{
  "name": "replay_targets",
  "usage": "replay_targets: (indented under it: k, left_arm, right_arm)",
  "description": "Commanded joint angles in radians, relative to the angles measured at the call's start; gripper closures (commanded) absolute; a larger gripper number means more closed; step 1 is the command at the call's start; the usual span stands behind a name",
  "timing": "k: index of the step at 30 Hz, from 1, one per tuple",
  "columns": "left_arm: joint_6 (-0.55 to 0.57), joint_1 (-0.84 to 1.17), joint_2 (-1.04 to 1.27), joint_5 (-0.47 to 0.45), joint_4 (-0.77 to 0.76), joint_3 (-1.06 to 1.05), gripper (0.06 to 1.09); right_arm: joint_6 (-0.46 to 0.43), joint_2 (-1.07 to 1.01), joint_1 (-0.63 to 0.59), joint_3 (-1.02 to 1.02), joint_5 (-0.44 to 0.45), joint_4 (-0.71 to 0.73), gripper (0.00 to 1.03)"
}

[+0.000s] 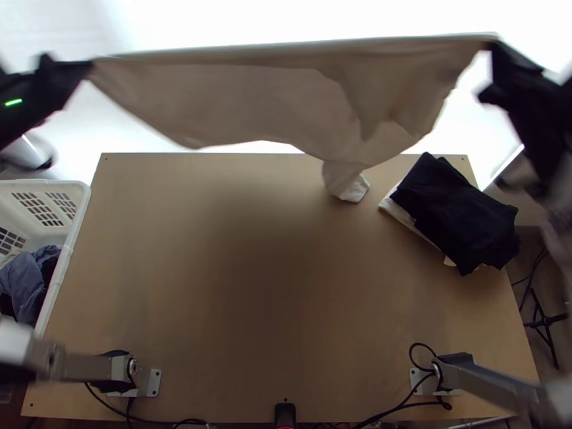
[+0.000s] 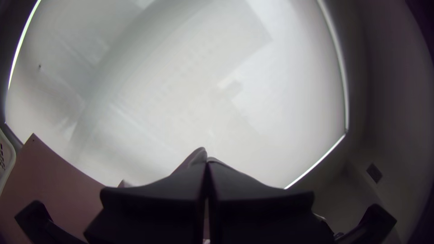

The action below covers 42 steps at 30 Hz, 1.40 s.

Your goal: Fold the t-shirt

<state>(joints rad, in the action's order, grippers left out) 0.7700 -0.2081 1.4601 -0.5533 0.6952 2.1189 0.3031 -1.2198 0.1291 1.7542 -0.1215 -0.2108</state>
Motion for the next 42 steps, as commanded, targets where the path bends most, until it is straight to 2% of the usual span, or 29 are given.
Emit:
replay_targets:
  k: [1,6,12,16,22,26,28,33,35,38,42]
  left_arm:
    - [0.098,-0.056,-0.366,-0.092,0.021,-0.042,1.05]
    - [0.141,-0.053,-0.563,-0.091,0.003,-0.097,1.05]
    - [0.155,-0.053,-0.635,-0.079,0.004,-0.116,1.05]
    - [0.16,-0.05,-0.633,-0.079,0.012,-0.126,1.05]
    - [0.155,-0.051,-0.567,-0.08,0.041,-0.223,1.05]
    - [0.129,-0.047,-0.554,-0.094,0.05,-0.436,1.05]
    - [0.077,-0.045,-0.561,-0.094,0.036,-0.582,1.05]
    - [-0.024,-0.037,-0.558,-0.085,-0.135,-0.97,1.05]
    - [-0.063,-0.016,-0.54,-0.04,-0.243,-1.111,1.05]
    - [-0.12,0.027,-0.475,-0.002,-0.349,-1.222,1.05]
    - [-0.13,0.049,-0.334,0.015,-0.49,-1.254,1.05]
  right_arm:
    - [0.01,0.459,0.01,-0.144,-0.009,-0.071,1.0]
    - [0.033,0.664,0.004,-0.168,-0.007,-0.133,1.0]
    - [0.057,0.701,0.003,-0.11,-0.009,-0.18,1.0]
    - [0.079,0.646,0.01,-0.082,-0.009,-0.222,1.0]
    - [0.153,0.459,0.043,-0.016,-0.035,-0.383,1.0]
    - [0.223,0.356,0.041,-0.125,-0.087,-0.455,1.0]
    - [0.24,0.318,0.056,-0.237,-0.119,-0.463,1.0]
    - [0.168,0.247,0.066,-0.426,-0.122,-0.46,1.0]
    - [0.157,0.213,0.064,-0.472,-0.122,-0.437,1.0]
    - [0.139,0.152,0.064,-0.506,-0.122,-0.391,1.0]
    - [0.13,0.045,0.055,-0.509,-0.122,-0.3,1.0]
